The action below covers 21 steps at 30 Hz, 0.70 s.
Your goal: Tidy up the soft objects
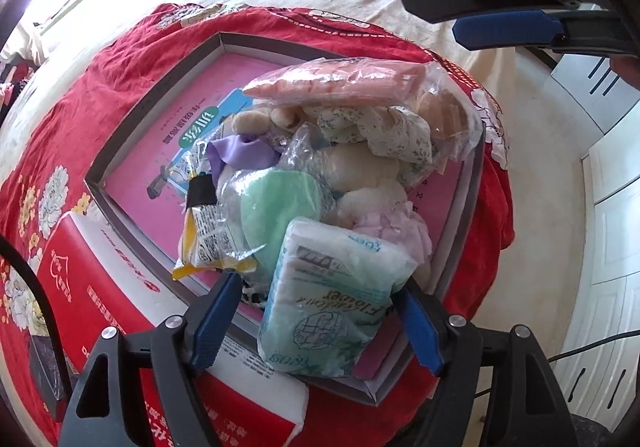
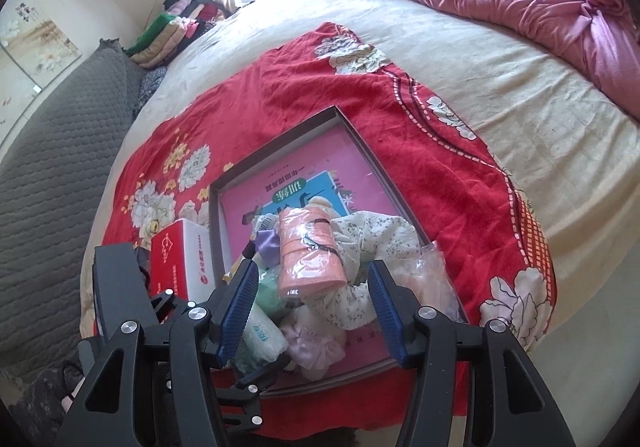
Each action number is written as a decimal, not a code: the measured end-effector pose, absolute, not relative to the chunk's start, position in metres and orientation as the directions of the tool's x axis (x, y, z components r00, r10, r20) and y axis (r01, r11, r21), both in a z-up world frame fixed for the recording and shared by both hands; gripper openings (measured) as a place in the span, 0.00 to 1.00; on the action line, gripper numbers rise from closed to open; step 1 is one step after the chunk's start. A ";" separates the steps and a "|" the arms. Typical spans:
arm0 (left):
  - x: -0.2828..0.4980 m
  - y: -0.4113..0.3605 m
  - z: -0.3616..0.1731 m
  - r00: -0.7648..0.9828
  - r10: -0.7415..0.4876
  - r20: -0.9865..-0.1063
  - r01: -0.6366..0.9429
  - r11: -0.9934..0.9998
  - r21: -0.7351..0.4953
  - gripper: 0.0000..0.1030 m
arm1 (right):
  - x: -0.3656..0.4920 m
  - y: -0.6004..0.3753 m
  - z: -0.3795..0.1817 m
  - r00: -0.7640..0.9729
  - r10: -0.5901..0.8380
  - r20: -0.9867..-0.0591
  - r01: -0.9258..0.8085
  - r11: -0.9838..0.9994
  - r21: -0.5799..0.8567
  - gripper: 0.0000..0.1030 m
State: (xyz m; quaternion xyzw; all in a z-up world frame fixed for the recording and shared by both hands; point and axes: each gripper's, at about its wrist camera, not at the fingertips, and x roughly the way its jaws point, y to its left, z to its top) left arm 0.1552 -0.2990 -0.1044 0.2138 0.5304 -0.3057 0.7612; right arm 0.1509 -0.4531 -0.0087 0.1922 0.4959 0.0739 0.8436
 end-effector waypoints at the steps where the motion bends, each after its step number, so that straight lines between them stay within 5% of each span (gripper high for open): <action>1: 0.154 -0.299 -0.104 0.250 -0.243 -0.937 0.692 0.722 -0.002 0.75 | 0.149 -0.454 -0.008 0.500 0.314 -0.807 0.070 0.914 0.399 0.57; 21: 0.135 -0.289 -0.074 0.288 -0.282 -0.915 0.689 0.725 -0.007 0.81 | 0.130 -0.452 0.019 0.544 0.294 -0.786 0.065 0.919 0.388 0.67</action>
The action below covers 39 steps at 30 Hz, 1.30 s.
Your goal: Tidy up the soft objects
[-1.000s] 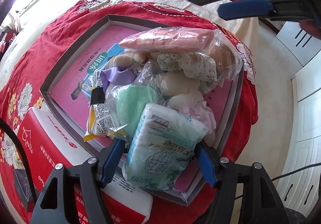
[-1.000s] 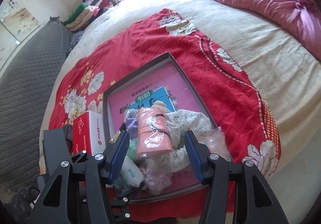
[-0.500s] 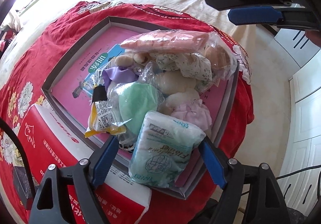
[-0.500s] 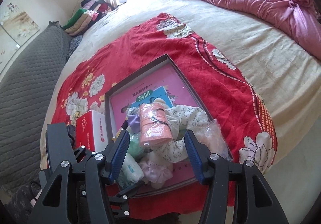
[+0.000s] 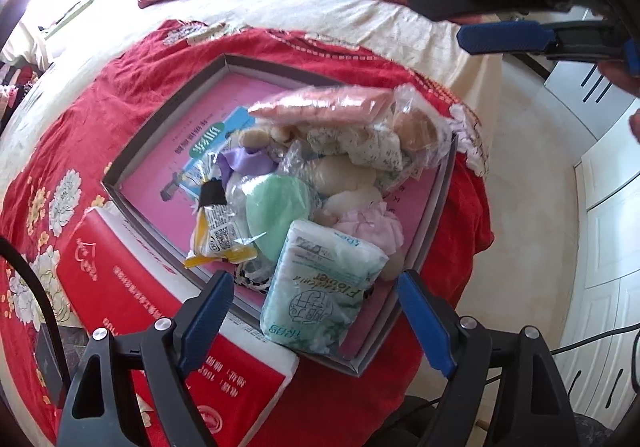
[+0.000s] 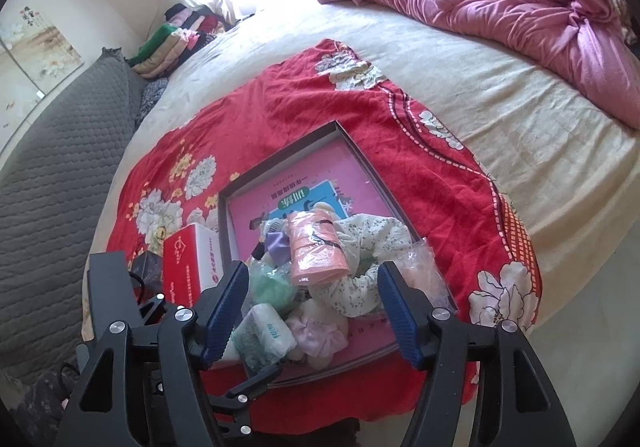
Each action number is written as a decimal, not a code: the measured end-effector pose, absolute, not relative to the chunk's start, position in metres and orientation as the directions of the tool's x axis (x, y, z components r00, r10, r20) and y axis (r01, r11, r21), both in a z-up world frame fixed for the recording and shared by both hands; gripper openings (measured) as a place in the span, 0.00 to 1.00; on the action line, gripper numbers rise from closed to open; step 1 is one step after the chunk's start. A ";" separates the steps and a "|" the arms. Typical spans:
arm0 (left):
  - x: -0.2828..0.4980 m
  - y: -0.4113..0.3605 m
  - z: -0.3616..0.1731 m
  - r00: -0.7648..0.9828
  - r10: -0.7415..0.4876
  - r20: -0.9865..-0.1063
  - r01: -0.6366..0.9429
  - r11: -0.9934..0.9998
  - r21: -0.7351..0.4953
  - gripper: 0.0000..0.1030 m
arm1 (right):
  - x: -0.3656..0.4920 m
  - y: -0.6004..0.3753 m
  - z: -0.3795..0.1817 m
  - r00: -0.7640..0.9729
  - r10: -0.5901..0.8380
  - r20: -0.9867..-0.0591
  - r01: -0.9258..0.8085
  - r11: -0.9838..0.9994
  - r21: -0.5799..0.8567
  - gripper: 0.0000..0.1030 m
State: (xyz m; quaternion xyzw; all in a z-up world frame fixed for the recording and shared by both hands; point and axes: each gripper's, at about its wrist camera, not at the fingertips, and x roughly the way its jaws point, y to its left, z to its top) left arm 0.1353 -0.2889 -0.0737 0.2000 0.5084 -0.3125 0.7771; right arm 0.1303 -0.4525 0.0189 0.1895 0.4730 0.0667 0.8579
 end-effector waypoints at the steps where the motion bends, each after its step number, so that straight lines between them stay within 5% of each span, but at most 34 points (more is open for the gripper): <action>1: 0.134 -0.288 -0.071 0.292 -0.286 -0.913 0.688 0.726 -0.008 0.81 | 0.129 -0.452 0.021 0.545 0.292 -0.786 0.063 0.920 0.386 0.67; 19: 0.118 -0.257 -0.037 0.339 -0.331 -0.880 0.622 0.781 -0.054 0.83 | 0.103 -0.435 0.044 0.581 0.218 -0.784 0.059 0.949 0.308 0.72; 39: 0.073 -0.178 0.007 0.481 -0.330 -0.812 0.458 0.884 -0.088 0.84 | -0.014 -0.366 0.054 0.741 -0.050 -0.669 0.195 0.970 0.144 0.75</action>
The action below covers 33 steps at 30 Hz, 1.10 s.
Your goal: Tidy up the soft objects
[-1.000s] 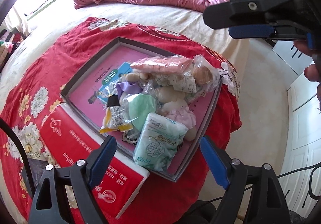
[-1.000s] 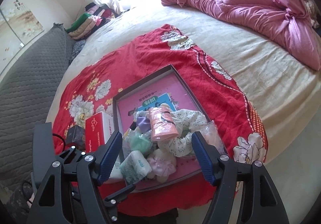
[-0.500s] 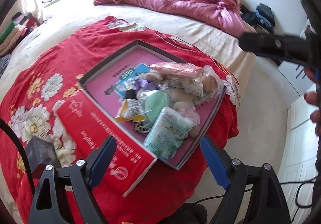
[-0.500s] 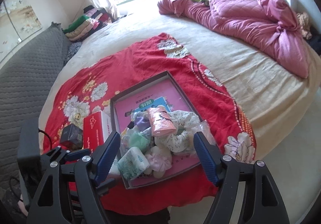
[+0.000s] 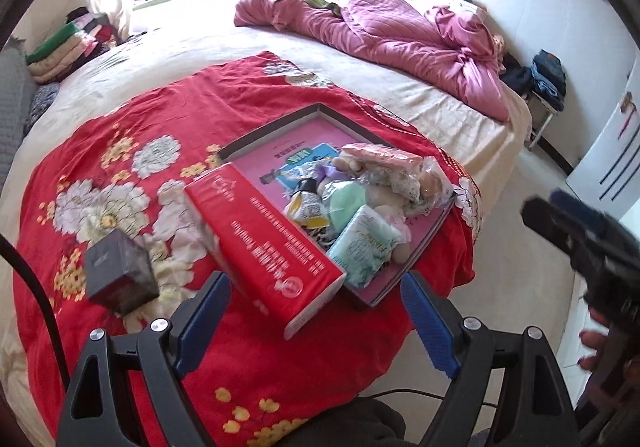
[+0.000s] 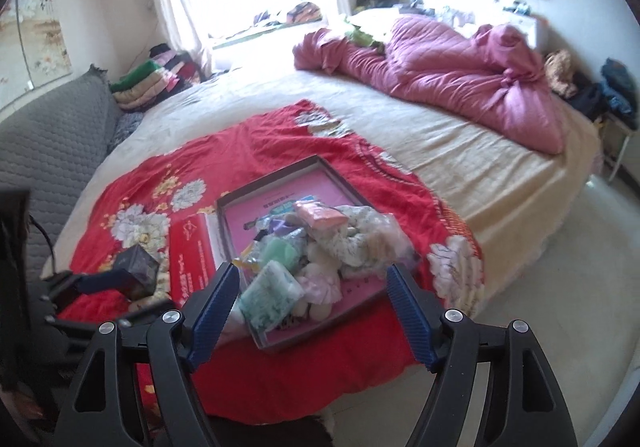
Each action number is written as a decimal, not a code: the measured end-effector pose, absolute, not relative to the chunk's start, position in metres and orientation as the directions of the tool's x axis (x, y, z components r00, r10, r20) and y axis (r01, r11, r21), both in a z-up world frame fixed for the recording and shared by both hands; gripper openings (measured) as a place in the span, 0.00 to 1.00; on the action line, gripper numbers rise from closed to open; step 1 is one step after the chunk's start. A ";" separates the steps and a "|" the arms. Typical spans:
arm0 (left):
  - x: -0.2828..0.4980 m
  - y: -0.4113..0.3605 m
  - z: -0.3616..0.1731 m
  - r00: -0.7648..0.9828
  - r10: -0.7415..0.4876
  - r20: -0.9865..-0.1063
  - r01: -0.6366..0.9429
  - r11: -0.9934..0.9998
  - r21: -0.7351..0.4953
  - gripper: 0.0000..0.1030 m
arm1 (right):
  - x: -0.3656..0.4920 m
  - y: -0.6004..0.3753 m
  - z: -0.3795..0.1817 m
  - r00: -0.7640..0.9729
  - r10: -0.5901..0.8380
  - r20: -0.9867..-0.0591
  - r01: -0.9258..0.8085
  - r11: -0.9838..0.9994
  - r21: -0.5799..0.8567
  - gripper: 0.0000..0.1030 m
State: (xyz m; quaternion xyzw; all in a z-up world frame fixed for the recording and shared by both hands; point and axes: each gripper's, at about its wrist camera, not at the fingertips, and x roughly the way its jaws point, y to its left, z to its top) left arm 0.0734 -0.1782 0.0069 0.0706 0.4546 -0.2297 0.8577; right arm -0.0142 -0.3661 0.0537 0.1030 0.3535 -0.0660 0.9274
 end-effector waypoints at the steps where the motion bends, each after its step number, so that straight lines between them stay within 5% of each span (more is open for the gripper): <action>1: 0.070 -0.175 0.007 0.485 -0.327 -0.811 0.453 0.887 -0.086 0.84 | -0.021 -0.363 0.052 0.746 -0.052 -0.664 0.202 0.968 0.151 0.75; 33: -0.001 -0.137 -0.010 0.536 -0.259 -0.804 0.396 0.918 -0.032 0.84 | -0.102 -0.286 0.036 0.742 -0.122 -0.659 0.222 0.973 0.070 0.75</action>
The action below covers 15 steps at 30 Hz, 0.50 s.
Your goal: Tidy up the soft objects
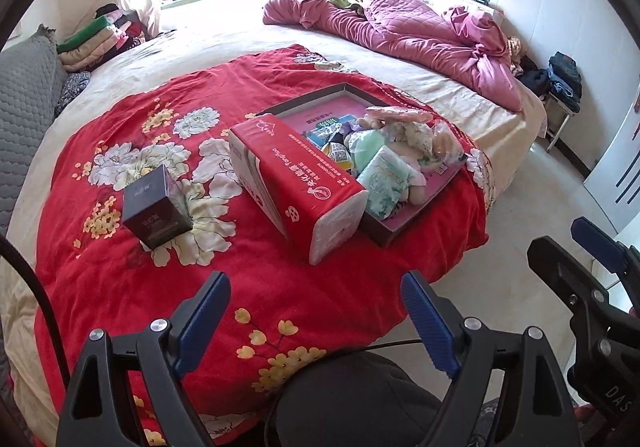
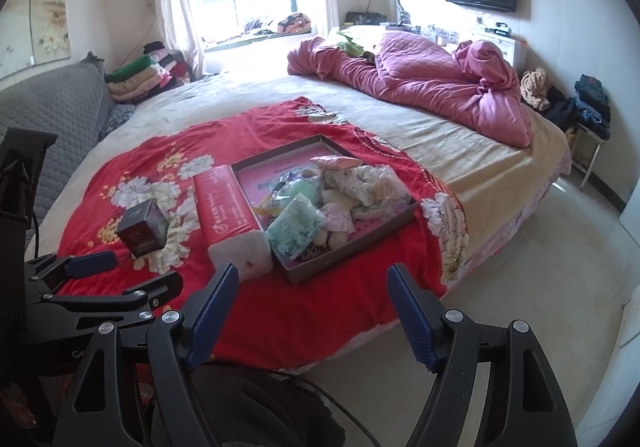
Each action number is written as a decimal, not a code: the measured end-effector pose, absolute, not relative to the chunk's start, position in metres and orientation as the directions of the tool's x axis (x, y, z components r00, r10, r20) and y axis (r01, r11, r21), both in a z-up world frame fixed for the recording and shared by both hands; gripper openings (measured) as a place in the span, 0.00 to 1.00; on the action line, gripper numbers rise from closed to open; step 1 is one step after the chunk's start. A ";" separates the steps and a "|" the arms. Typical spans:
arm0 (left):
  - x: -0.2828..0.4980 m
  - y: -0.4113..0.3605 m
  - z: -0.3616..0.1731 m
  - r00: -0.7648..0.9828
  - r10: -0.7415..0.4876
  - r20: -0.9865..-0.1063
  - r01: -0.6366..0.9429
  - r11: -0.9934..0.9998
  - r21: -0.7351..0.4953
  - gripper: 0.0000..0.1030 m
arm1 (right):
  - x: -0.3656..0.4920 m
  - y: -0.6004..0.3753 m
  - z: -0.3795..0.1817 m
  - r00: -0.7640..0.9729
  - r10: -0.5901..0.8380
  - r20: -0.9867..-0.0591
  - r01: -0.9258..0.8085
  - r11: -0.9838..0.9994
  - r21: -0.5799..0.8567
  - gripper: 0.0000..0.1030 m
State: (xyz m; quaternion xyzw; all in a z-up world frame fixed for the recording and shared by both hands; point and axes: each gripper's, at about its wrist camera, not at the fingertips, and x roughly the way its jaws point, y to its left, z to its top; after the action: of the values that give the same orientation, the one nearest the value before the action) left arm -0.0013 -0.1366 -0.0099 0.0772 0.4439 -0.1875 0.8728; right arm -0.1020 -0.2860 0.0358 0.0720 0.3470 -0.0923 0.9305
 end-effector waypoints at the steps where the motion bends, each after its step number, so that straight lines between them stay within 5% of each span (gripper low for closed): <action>1: -0.002 -0.136 -0.010 0.536 -0.258 -0.804 0.395 0.918 -0.031 0.84 | -0.103 -0.286 0.036 0.742 -0.125 -0.659 0.224 0.972 0.068 0.75; 15: -0.002 -0.136 -0.012 0.538 -0.229 -0.811 0.379 0.925 -0.009 0.84 | -0.100 -0.287 0.023 0.712 -0.095 -0.696 0.217 0.972 0.089 0.75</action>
State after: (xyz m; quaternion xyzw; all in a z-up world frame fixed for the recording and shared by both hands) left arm -0.0016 -0.1359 -0.0120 0.0840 0.4479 -0.1741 0.8729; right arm -0.0998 -0.2870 0.0230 0.0822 0.3700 -0.0848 0.9215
